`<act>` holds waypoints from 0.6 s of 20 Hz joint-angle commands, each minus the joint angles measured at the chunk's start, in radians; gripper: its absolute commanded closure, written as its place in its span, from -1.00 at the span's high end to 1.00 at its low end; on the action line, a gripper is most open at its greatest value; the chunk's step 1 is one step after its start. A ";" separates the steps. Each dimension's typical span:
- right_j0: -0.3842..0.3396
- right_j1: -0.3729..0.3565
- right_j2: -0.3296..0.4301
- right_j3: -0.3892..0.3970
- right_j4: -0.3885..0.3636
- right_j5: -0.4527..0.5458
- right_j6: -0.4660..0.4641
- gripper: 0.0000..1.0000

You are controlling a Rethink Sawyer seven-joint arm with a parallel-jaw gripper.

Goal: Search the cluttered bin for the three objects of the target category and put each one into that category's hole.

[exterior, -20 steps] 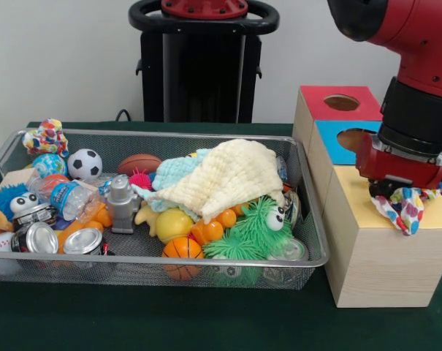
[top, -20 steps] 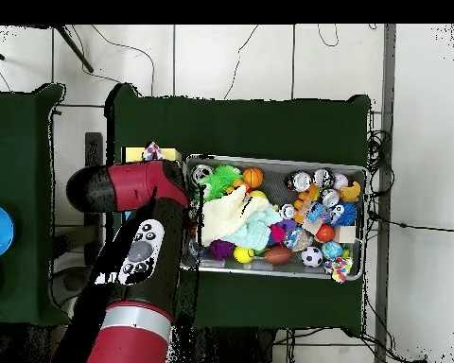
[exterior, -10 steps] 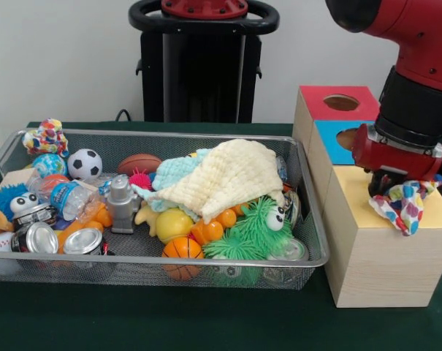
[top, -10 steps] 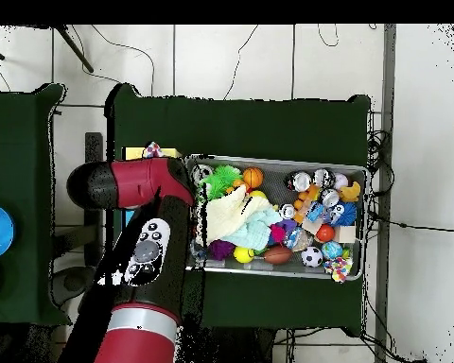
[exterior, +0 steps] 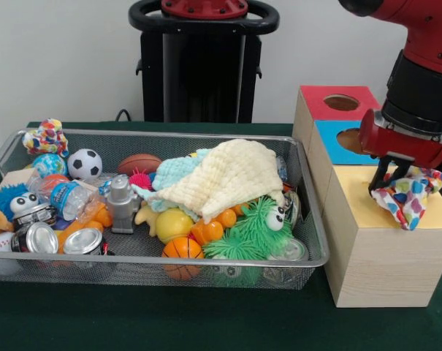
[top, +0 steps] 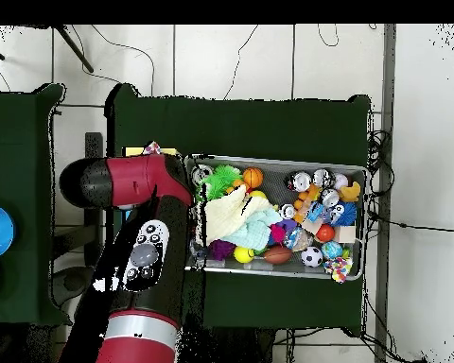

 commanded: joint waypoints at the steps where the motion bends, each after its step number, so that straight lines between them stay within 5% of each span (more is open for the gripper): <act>1: -0.033 0.003 0.098 0.105 0.028 0.113 0.105 -1.00; 12: -0.037 0.010 0.119 0.124 0.024 0.072 0.096 -1.00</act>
